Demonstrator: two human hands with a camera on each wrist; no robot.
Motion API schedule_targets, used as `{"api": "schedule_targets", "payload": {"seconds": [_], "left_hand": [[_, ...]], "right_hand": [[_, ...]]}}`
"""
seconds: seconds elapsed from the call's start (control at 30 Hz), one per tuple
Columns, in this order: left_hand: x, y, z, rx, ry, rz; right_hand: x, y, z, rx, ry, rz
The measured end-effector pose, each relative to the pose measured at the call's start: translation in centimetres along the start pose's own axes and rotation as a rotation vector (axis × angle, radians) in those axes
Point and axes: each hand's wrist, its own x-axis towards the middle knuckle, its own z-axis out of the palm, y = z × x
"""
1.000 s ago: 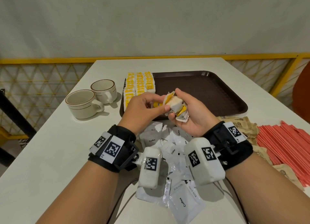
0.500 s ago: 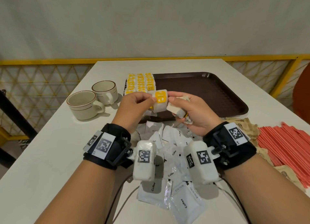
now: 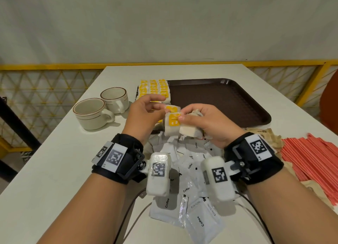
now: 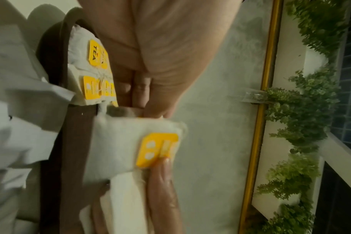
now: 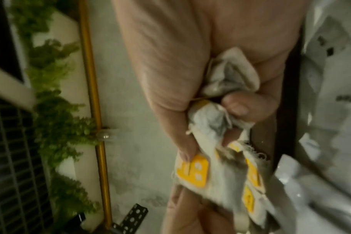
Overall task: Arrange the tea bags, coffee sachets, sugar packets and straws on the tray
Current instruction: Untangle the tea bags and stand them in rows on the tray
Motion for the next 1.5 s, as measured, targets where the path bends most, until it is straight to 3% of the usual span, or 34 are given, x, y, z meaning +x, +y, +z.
{"api": "schedule_targets", "payload": {"seconds": [0.13,0.33,0.53,0.7,0.93,1.07,1.17,1.37,1.5], "left_hand": [[-0.2,0.2,0.4,-0.053,-0.006,-0.023],[-0.5,0.3,0.7,-0.102,-0.033,-0.019],[-0.6,0.6,1.1,-0.171,-0.065,-0.016],[-1.1,0.8,1.3,0.145,-0.208,0.111],[-1.2,0.6,1.5,0.25,-0.096,-0.014],[-1.3,0.6,1.7,0.24,-0.132,-0.004],[-1.2,0.3,1.5,0.315,-0.121,0.027],[-1.4,0.7,1.8,0.217,-0.127,-0.007],[-1.2,0.9,1.8,0.13,-0.054,-0.098]], "right_hand": [[0.5,0.7,0.4,0.034,0.157,0.011],[0.6,1.0,1.2,0.109,0.271,0.03],[0.5,0.8,1.0,0.219,0.297,0.049],[0.7,0.8,0.8,0.28,0.271,0.06],[0.8,0.5,0.6,0.38,0.297,0.073],[0.7,0.7,0.9,0.218,0.269,0.048],[0.8,1.0,0.8,0.113,0.334,0.0],[0.6,1.2,1.1,0.043,0.356,-0.092],[0.5,0.7,1.2,0.117,0.32,-0.096]]}}
